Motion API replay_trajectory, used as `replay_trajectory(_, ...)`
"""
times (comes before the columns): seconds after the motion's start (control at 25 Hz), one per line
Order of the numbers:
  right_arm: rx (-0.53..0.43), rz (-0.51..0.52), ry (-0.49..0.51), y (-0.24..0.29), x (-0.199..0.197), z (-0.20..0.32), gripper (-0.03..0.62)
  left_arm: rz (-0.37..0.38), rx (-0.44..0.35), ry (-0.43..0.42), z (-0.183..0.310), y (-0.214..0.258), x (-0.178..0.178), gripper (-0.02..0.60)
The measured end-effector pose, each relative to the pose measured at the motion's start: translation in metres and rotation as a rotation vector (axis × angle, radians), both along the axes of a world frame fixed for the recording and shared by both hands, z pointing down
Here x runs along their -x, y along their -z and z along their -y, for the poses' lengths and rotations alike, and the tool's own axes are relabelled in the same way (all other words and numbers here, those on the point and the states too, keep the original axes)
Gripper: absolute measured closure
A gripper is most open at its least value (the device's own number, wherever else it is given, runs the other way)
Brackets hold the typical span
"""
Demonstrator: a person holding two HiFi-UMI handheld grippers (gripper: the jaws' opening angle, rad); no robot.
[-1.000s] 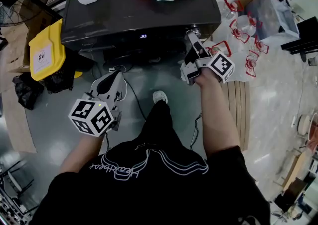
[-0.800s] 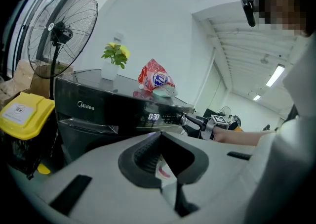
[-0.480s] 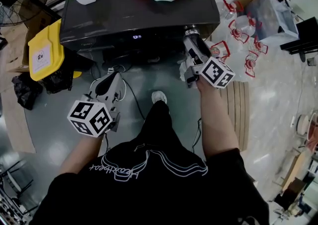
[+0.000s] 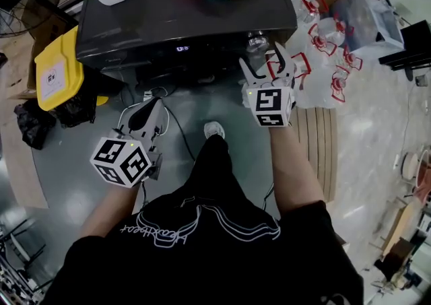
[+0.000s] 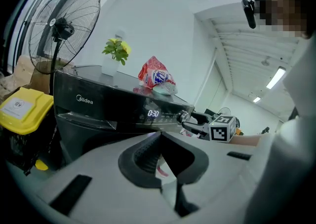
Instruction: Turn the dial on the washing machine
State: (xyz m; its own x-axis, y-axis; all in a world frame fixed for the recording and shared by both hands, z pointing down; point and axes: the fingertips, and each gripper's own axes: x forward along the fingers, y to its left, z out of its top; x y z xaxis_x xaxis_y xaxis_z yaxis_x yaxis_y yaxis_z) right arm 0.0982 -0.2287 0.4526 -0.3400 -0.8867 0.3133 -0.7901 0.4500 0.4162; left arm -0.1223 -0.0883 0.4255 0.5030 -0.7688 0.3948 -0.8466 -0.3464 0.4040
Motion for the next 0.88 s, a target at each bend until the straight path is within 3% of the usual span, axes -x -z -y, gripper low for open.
replay_trajectory(0.16,-0.088,-0.264,-0.001,-0.005,0.001,0.002,0.254,0.005,0.01,0.009,-0.002,-0.004,0.005,0.577)
replay_trajectory(0.36,-0.153,-0.418,-0.005,-0.009,0.003,0.008,0.27,0.012,0.02,0.031,-0.001,-0.01,0.011,0.577)
replay_trajectory(0.6,-0.16,-0.471,-0.038,-0.013,0.004,0.012,0.32,0.01,0.031,0.041,-0.001,-0.013,0.013,0.577)
replay_trajectory(0.88,-0.157,-0.45,-0.055,-0.012,0.001,0.012,0.313,0.014,0.036,0.04,-0.001,-0.015,0.012,0.577)
